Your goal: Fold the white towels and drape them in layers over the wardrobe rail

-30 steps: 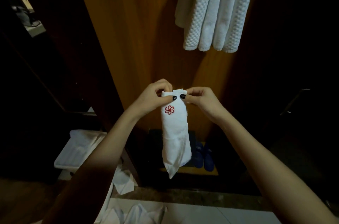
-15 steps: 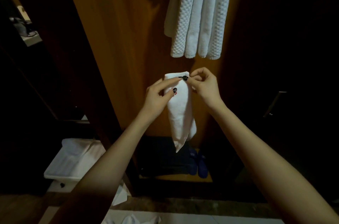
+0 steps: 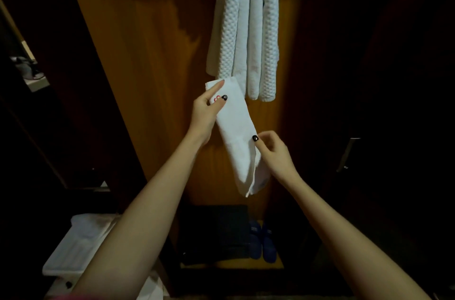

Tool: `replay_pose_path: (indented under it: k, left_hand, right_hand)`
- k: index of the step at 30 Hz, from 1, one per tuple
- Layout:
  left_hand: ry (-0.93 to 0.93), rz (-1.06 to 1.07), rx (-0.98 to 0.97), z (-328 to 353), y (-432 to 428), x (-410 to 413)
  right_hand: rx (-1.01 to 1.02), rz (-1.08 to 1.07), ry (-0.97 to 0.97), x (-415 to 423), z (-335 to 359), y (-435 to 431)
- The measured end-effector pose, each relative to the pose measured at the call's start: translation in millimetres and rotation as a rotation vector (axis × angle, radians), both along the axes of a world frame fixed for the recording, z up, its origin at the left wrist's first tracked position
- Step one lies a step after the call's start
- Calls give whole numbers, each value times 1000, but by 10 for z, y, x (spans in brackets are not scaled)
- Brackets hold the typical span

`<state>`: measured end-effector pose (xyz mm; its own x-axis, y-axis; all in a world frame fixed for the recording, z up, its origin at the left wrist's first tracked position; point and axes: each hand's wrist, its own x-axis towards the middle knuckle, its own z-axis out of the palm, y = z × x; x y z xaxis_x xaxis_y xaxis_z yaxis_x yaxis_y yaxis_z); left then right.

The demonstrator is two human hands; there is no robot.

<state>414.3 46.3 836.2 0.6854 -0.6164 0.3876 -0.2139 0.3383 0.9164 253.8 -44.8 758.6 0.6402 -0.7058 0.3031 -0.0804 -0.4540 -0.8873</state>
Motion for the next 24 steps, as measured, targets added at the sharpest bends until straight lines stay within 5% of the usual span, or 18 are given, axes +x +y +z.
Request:
replay_pose_path:
  k: [11,18,24]
  left_hand:
    - [169,15,-117,274,-201,-22]
    - [321,56,-206,307,-189,157]
    - [399,64,-266,320,-216,278]
  right_hand:
    - [-66,-107,323,165,-298,-87]
    - [273,-131,-131,-30,-323,-233]
    - [495,-33,-295,-51,-259,-377]
